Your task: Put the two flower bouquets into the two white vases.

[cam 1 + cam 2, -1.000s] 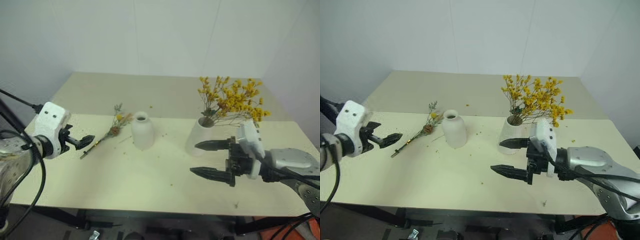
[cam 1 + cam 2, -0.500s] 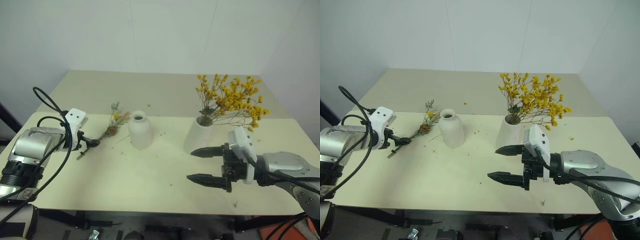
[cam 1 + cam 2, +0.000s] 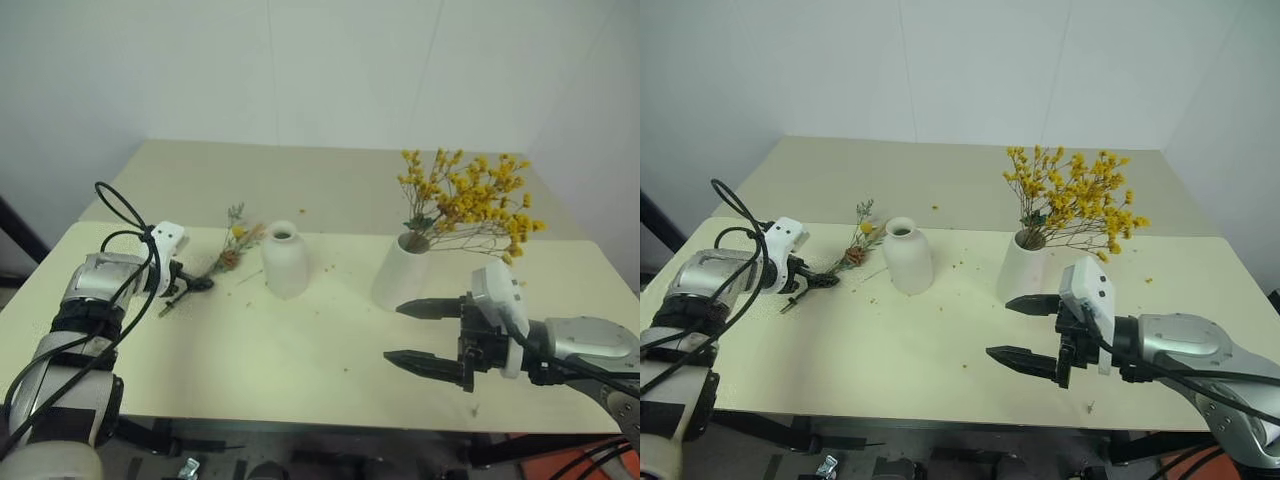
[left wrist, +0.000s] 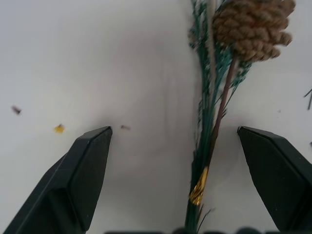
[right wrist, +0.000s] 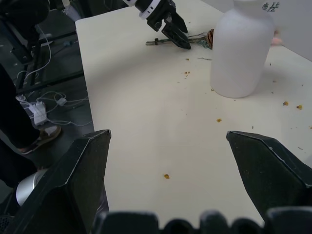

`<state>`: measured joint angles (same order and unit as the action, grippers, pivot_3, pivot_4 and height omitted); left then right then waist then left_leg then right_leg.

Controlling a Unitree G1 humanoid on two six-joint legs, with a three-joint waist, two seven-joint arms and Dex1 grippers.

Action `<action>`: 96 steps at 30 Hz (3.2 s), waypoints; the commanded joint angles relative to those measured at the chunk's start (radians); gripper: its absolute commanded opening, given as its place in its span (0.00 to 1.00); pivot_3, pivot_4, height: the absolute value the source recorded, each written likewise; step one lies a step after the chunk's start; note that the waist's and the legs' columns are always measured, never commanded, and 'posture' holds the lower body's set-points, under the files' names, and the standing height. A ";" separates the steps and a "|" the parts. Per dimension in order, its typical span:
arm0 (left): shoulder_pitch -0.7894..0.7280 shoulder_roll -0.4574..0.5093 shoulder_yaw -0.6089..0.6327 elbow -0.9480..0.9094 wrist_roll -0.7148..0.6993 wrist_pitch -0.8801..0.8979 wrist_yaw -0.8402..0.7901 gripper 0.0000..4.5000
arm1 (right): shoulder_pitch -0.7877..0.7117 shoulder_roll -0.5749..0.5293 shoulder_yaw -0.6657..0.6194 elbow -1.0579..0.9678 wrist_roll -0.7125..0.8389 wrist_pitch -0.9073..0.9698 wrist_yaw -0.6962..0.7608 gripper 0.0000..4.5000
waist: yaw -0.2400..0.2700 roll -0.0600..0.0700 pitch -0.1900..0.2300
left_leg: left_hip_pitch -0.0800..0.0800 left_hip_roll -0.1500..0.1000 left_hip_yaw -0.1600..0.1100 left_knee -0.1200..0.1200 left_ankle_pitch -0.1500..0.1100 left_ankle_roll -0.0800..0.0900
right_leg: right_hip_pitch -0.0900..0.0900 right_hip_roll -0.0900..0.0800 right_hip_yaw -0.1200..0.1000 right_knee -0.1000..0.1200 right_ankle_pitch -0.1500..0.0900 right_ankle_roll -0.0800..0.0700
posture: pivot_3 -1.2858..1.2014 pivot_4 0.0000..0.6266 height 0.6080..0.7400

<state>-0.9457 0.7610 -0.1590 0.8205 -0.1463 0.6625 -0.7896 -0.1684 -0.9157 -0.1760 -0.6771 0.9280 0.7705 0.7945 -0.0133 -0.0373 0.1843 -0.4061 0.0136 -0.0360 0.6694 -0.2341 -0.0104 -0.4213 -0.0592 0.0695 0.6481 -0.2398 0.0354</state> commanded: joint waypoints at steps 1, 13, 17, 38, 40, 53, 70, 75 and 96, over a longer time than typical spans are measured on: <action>-0.032 -0.012 0.005 0.070 0.044 -0.065 -0.029 1.00 | 0.004 -0.011 -0.040 -0.034 0.016 0.001 -0.011 1.00 | 0.000 0.000 0.000 | 0.000 0.000 0.000 0.000 0.000 0.000 | 0.000 0.000 0.000 0.000 0.000 0.000 | 0.52 0.24 1.00; -0.073 -0.074 -0.016 0.211 0.144 -0.120 -0.085 0.27 | 0.005 -0.014 -0.032 -0.041 0.011 0.007 -0.047 1.00 | 0.000 0.000 -0.005 | 0.001 0.000 0.000 0.001 0.000 0.000 | 0.002 0.000 0.000 0.001 0.000 0.000 | 0.52 0.24 1.00; -0.074 -0.087 -0.022 0.245 0.181 -0.133 -0.082 0.01 | 0.003 -0.012 -0.028 -0.039 0.007 0.006 -0.054 1.00 | 0.000 0.000 -0.010 | 0.003 0.000 0.000 0.001 0.000 0.000 | 0.003 0.000 0.000 0.001 0.000 0.000 | 0.52 0.24 1.00; 0.013 -0.127 0.476 -0.403 -0.197 -0.210 0.075 0.01 | 0.006 0.024 -0.009 -0.036 -0.070 -0.074 -0.042 1.00 | 0.005 -0.003 -0.009 | -0.003 0.000 -0.003 0.007 0.000 0.000 | 0.000 -0.001 -0.001 0.001 0.001 0.001 | 0.52 0.24 1.00; 0.007 -0.173 0.532 -0.441 -0.245 -0.331 0.079 0.01 | 0.011 0.036 -0.005 -0.040 -0.089 -0.088 -0.043 1.00 | 0.005 -0.003 -0.009 | -0.003 0.000 -0.003 0.008 0.000 0.000 | 0.001 -0.001 -0.001 0.001 0.002 0.002 | 0.52 0.24 1.00; -0.103 -0.329 0.657 -0.226 -0.537 -0.493 -0.193 0.01 | 0.109 0.114 -0.022 -0.119 -0.158 -0.131 -0.109 1.00 | -0.001 -0.003 -0.009 | -0.001 0.000 -0.003 0.008 0.000 0.000 | 0.003 0.000 -0.001 0.001 0.003 0.001 | 0.52 0.24 1.00; -0.237 -0.366 0.653 0.134 -0.558 -0.534 -0.469 0.01 | 0.191 0.141 -0.018 -0.172 -0.245 -0.168 -0.166 1.00 | -0.003 -0.003 -0.009 | -0.001 0.000 -0.003 0.008 0.000 0.000 | 0.003 0.001 -0.001 0.001 0.003 0.002 | 0.52 0.24 1.00; -0.257 -0.392 0.650 0.193 -0.539 -0.571 -0.497 0.01 | 0.202 0.153 -0.012 -0.182 -0.258 -0.171 -0.176 1.00 | -0.003 -0.003 -0.009 | -0.001 0.000 -0.003 0.008 0.000 0.000 | 0.003 0.001 -0.001 0.001 0.003 0.002 | 0.52 0.24 1.00; -0.208 -0.455 0.547 0.284 -0.363 -0.754 -0.576 0.01 | 0.240 0.150 -0.041 -0.190 -0.296 -0.185 -0.176 1.00 | -0.003 -0.003 -0.009 | -0.001 -0.001 -0.003 0.008 0.000 0.000 | 0.003 0.001 -0.001 0.001 0.003 0.002 | 0.52 0.24 1.00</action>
<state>-1.1564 0.3039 0.4054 1.1390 -0.5296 -0.0590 -1.3482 0.0719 -0.7592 -0.1797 -0.8360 0.6321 0.6134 0.6165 -0.0166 -0.0401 0.1749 -0.4069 0.0131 -0.0389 0.6775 -0.2342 -0.0102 -0.4180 -0.0585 0.0685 0.6488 -0.2368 0.0370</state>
